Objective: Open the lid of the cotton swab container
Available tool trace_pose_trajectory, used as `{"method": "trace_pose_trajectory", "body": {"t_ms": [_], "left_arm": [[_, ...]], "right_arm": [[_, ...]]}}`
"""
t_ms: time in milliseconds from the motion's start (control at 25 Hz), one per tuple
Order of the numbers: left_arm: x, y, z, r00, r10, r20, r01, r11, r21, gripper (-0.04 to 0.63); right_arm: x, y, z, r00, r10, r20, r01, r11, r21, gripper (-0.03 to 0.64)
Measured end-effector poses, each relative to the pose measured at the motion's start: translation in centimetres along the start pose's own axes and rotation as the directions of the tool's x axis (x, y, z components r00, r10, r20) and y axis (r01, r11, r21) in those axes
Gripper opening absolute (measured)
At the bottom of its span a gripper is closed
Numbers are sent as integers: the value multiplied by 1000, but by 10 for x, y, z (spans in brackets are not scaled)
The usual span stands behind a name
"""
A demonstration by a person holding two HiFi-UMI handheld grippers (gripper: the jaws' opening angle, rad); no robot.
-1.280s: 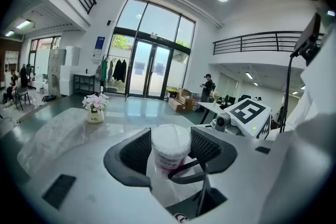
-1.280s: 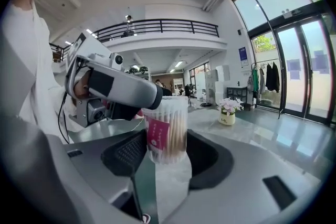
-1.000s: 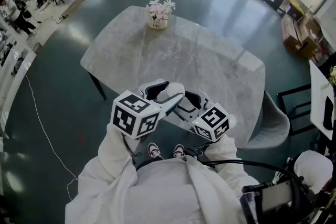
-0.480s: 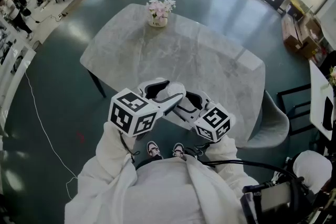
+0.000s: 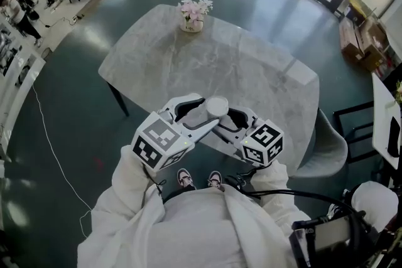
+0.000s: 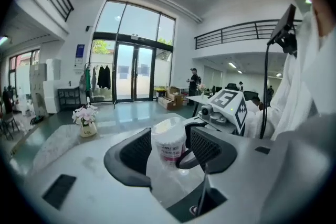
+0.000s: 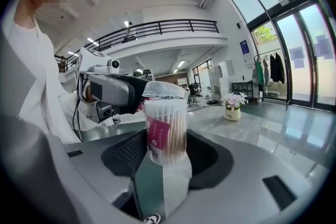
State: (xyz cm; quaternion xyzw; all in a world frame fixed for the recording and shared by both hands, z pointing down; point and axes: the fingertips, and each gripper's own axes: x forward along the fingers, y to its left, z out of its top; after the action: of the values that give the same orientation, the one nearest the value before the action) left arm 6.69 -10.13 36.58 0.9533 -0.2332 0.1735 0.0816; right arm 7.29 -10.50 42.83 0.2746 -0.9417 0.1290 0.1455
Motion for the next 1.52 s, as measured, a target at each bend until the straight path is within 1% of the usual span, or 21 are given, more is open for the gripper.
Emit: {"method": "trace_pose_trajectory", "body": {"t_ms": [80,120,280,360,760,920,1080,1240,1520], "left_arm": [[1,-4,-2,1000,-2,-15,3,998,64,233],[1,-4,-2,1000,1,-17,1,996,84,233],[4,0,-4,999,17,-28,-14,993,117,232],[6,0,-6,999,21,-32,-16,991,132,213],[1,-2,3,1000,-26,1,26,993,113,193],[-1,1,3,999,-43,11,41,995,88,186],[-6,7,10,998,-26,49,24,999,43,153],[-8,11,18,998,-3,67,0,999,48,121],[-7,15,23,997,4,82,-6,999,35,104]], "right_arm": [[-1,1,1,1000,8,-1,-8,1000,-2,285],[-1,1,2,1000,12,-2,-12,1000,-3,284],[1,3,0,999,27,-17,-27,1000,-12,284],[1,3,-1,999,31,-18,-31,999,-13,284],[-3,6,1,999,49,-4,-49,999,-11,284],[-3,7,0,998,57,-8,-57,998,-19,284],[-2,9,-3,998,59,-17,-60,998,-23,284],[-1,12,-3,998,63,-12,-64,998,-29,284],[-3,13,-3,998,66,2,-66,997,-30,284]]}}
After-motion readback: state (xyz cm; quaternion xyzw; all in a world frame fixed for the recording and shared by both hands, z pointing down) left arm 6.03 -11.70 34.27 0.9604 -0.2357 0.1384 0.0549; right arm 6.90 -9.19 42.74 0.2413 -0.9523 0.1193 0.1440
